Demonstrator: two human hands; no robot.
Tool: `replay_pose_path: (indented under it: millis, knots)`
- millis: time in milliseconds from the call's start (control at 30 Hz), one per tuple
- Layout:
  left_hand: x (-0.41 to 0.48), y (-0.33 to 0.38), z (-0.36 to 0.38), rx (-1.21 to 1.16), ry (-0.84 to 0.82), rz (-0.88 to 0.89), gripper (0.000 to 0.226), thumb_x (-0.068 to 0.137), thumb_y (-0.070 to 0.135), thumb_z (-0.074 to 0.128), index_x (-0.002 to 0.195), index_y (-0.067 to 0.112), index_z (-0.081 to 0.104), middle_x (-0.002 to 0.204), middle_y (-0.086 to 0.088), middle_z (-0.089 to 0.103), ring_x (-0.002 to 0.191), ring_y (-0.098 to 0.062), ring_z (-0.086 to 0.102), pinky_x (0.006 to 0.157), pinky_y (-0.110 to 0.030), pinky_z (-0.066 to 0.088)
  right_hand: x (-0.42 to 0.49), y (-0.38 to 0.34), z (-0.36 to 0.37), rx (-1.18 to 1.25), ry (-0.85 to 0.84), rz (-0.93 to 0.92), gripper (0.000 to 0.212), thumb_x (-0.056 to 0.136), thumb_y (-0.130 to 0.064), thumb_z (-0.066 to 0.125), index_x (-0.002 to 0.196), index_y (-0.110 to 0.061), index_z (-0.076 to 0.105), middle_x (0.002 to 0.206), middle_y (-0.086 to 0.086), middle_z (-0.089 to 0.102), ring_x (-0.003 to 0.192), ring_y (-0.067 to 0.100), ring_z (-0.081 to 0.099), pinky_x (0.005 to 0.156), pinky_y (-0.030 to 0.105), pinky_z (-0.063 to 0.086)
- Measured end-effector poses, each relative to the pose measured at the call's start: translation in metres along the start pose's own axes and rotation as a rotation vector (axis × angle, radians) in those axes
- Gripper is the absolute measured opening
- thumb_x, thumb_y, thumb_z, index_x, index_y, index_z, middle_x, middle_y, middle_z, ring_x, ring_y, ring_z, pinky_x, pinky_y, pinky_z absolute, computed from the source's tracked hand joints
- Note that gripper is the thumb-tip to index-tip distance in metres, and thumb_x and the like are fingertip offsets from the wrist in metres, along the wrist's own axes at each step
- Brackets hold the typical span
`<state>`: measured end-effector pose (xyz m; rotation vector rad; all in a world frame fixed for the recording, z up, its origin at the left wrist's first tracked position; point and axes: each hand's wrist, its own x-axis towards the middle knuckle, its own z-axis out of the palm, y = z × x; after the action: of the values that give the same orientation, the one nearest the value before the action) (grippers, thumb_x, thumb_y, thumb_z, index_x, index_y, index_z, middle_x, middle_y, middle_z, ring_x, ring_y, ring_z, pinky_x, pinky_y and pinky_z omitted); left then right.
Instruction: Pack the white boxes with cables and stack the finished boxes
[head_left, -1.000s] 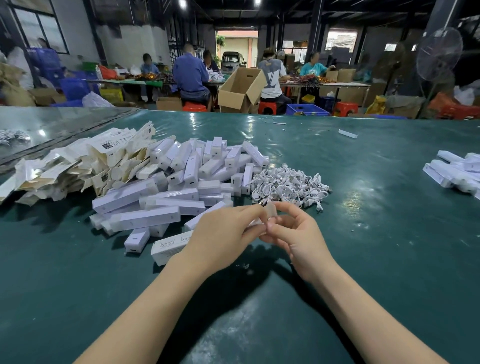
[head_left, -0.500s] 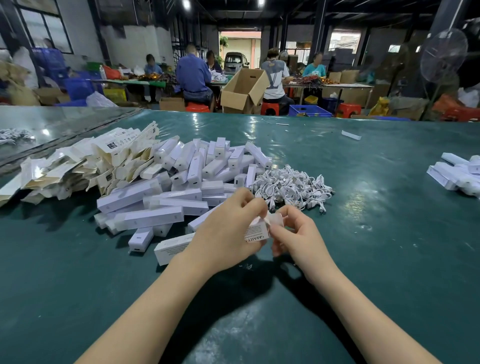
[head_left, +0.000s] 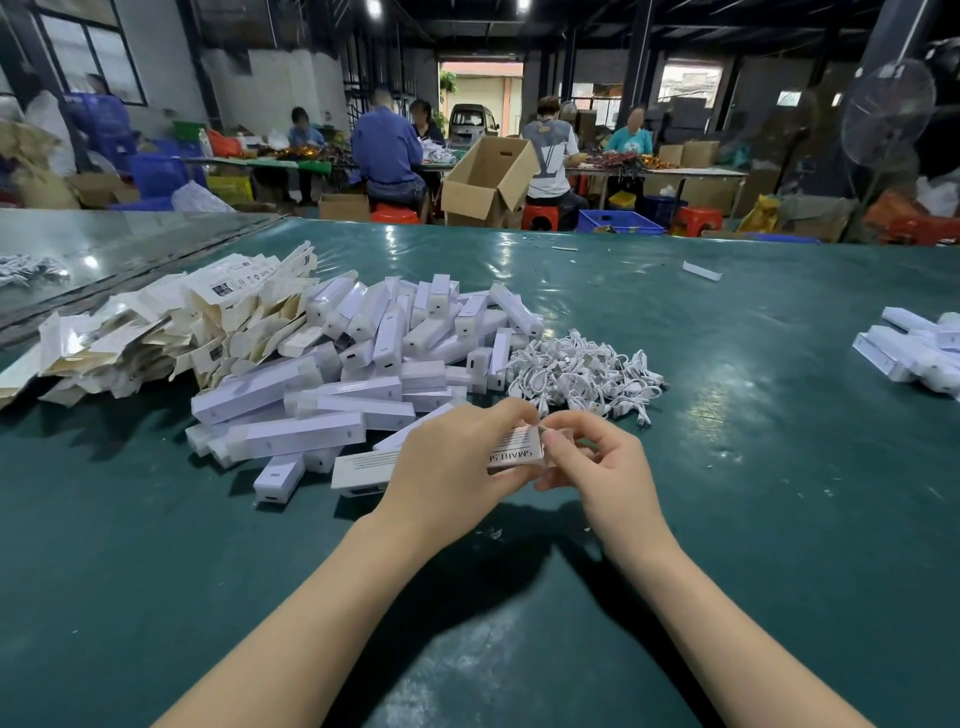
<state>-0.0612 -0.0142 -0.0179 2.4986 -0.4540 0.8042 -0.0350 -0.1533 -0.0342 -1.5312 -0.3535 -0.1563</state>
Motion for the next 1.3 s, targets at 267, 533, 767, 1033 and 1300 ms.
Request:
replay_pose_path:
  millis: [267, 533, 767, 1033, 1300]
  knots:
    - [-0.002, -0.004, 0.004, -0.028, -0.029, -0.023, 0.026, 0.073, 0.032, 0.075, 0.094, 0.021, 0.064, 0.074, 0.001, 0.064, 0.072, -0.019, 0.053, 0.061, -0.027, 0.03, 0.001, 0.0, -0.004, -0.323, -0.084, -0.087, 0.032, 0.082, 0.003, 0.055, 0.065, -0.024, 0.055, 0.062, 0.003, 0.051, 0.055, 0.021, 0.051, 0.06, 0.029, 0.042]
    - [-0.002, -0.003, 0.009, -0.053, -0.035, -0.053, 0.029, 0.076, 0.036, 0.072, 0.1, 0.023, 0.064, 0.083, 0.0, 0.067, 0.081, -0.021, 0.058, 0.07, -0.034, 0.042, -0.001, -0.003, 0.0, -0.286, -0.102, -0.089, 0.034, 0.091, 0.0, 0.044, 0.089, -0.032, 0.054, 0.066, -0.004, 0.05, 0.053, 0.011, 0.048, 0.06, 0.034, 0.047]
    - [-0.003, 0.002, 0.011, -0.036, 0.056, -0.029, 0.034, 0.071, 0.036, 0.076, 0.096, 0.018, 0.061, 0.084, -0.001, 0.069, 0.075, -0.023, 0.06, 0.065, -0.033, 0.043, 0.004, -0.003, 0.003, 0.228, -0.098, 0.228, 0.022, 0.085, 0.011, 0.048, 0.083, -0.011, 0.049, 0.065, 0.004, 0.045, 0.047, 0.008, 0.043, 0.045, 0.018, 0.037]
    - [-0.003, 0.006, 0.009, -0.057, 0.116, -0.05, 0.032, 0.068, 0.031, 0.079, 0.091, 0.016, 0.063, 0.078, -0.001, 0.069, 0.07, -0.023, 0.061, 0.062, -0.034, 0.047, 0.008, -0.001, -0.002, 0.517, -0.098, 0.352, 0.025, 0.083, 0.011, 0.043, 0.075, -0.011, 0.049, 0.071, 0.01, 0.051, 0.063, 0.019, 0.04, 0.06, 0.026, 0.041]
    - [-0.001, 0.009, 0.012, -0.051, 0.175, -0.053, 0.034, 0.061, 0.027, 0.077, 0.086, 0.011, 0.062, 0.07, -0.003, 0.068, 0.061, -0.019, 0.056, 0.059, -0.03, 0.036, -0.007, -0.001, 0.01, -0.53, 0.068, -0.353, 0.011, 0.083, -0.011, 0.04, 0.091, -0.013, 0.047, 0.064, -0.009, 0.046, 0.058, 0.013, 0.041, 0.056, 0.025, 0.026]
